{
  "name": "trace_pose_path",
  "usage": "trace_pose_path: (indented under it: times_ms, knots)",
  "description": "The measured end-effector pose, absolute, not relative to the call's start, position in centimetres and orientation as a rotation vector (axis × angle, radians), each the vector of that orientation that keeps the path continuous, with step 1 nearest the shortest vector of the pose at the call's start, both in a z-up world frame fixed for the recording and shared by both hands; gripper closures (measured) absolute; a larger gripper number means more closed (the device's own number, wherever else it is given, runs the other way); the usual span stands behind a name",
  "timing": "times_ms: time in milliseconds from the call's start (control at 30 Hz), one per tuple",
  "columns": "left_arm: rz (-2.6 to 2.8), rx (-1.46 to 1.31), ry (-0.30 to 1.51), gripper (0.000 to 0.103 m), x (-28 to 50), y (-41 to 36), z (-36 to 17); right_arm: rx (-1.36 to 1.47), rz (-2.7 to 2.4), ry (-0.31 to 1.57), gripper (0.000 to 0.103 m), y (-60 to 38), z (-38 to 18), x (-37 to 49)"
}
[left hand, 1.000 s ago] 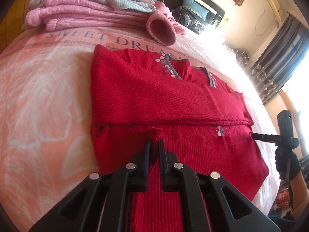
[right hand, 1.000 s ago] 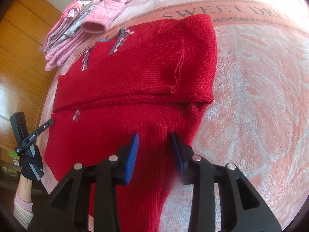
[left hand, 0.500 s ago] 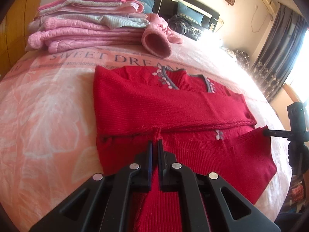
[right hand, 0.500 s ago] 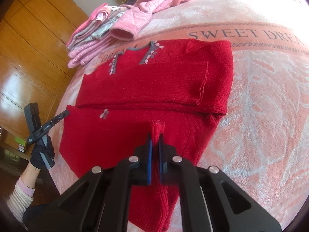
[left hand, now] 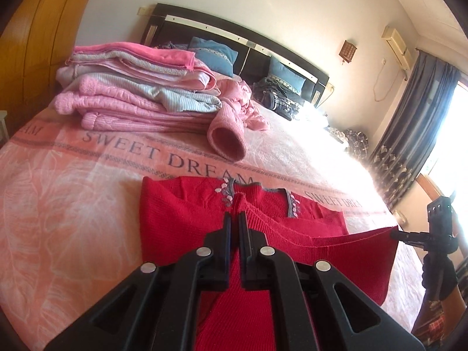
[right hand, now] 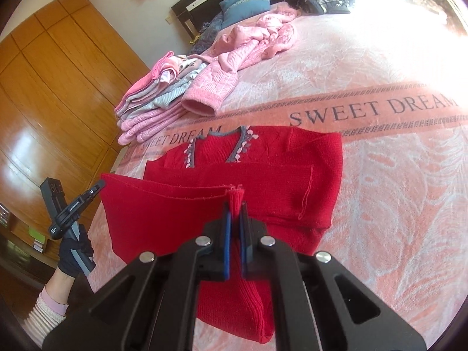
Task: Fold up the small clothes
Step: 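Lay the hem down near the collar and open both tools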
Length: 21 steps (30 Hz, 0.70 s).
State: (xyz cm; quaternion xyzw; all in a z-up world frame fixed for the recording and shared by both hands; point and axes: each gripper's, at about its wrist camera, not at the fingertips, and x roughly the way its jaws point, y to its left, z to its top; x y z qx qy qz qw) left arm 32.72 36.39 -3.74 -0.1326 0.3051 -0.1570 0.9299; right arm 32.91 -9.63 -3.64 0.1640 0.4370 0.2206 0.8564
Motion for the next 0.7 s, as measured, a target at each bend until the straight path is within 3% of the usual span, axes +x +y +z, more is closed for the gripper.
trace_pose_path:
  times_ms: [233, 567, 700]
  knots:
    - [-0.245, -0.247, 0.578, 0.099, 40.9, 35.8, -2.2, 0.377, 0.348, 0.889, 0.1, -10.3, -1.7, 41.7]
    - [-0.099, -0.223, 0.809, 0.099, 49.3, 34.7, -13.9, 0.321, 0.163, 1.024, 0.099, -8.1, -11.4, 51.2]
    - [-0.087, -0.271, 0.835, 0.09, 49.4, 35.6, -15.1, 0.263, 0.097, 1.068, 0.085, -7.8, -14.5, 51.0]
